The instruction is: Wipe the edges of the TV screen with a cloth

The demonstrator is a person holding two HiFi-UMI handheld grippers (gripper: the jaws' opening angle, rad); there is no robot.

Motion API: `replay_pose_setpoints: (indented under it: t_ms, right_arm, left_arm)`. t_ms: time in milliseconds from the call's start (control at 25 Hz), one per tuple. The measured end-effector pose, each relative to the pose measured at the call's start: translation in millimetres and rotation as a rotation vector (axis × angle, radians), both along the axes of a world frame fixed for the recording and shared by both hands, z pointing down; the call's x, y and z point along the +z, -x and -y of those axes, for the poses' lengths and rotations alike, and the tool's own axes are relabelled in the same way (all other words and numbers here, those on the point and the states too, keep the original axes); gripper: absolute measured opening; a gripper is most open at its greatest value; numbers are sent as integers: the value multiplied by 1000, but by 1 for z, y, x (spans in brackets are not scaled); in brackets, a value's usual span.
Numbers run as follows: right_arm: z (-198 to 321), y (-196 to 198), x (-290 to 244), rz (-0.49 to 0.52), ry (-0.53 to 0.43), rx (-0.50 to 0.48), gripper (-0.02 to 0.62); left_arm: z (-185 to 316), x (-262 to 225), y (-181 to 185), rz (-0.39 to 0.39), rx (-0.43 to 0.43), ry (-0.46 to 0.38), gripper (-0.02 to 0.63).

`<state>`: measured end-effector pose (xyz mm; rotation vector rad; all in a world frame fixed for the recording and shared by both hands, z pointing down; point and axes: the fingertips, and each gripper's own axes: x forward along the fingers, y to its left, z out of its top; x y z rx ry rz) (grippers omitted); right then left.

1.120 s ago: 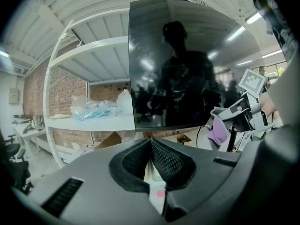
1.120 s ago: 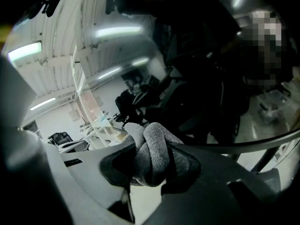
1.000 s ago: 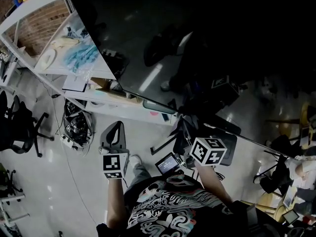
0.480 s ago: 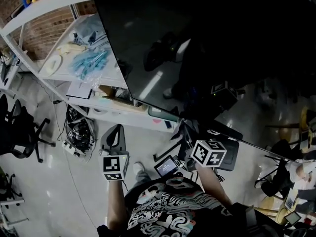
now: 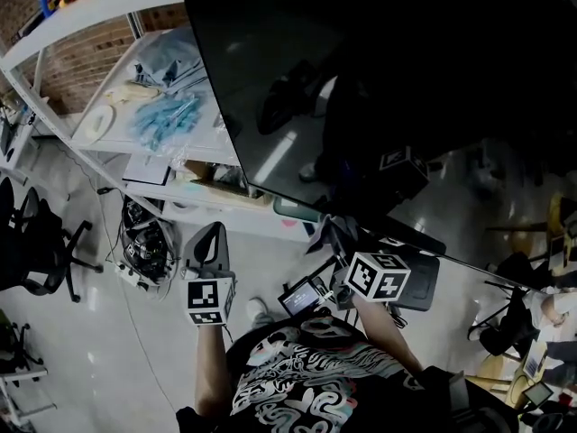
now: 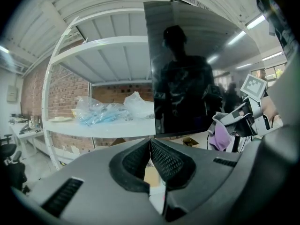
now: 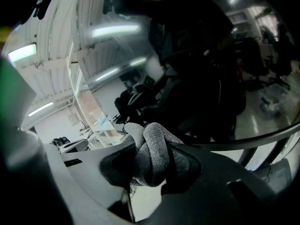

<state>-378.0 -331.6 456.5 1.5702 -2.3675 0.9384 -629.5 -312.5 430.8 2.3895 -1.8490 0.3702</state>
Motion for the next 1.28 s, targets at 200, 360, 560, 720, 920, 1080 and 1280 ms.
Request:
replay_pose_setpoints:
  t_ms: [200,360,560,720,920,1080,1280]
  right_arm:
    - [7,9,0,42,12,10,149]
    - [9,17,2,49,13,11,149]
    - [15,31,2,61,4,9,149]
    - [18,40,4,58,8,23,149]
    - [23,53,4,62,8,36,149]
    - [29,66,3,65,5,40,149]
    - [36,82,5,59,4,43,149]
  left_arm:
    - [9,-4,5,-8,10,-21,18]
    - [12,1,13,-10,12,-14,18]
    - [14,4,26,-9,11,-12,17]
    - [16,6,38,-13,19,-20,18]
    - [19,7,49,-18,35,-14,17]
    - [23,12,61,-22,41,-8,18]
    - [29,14,76,-37,48,-15,18]
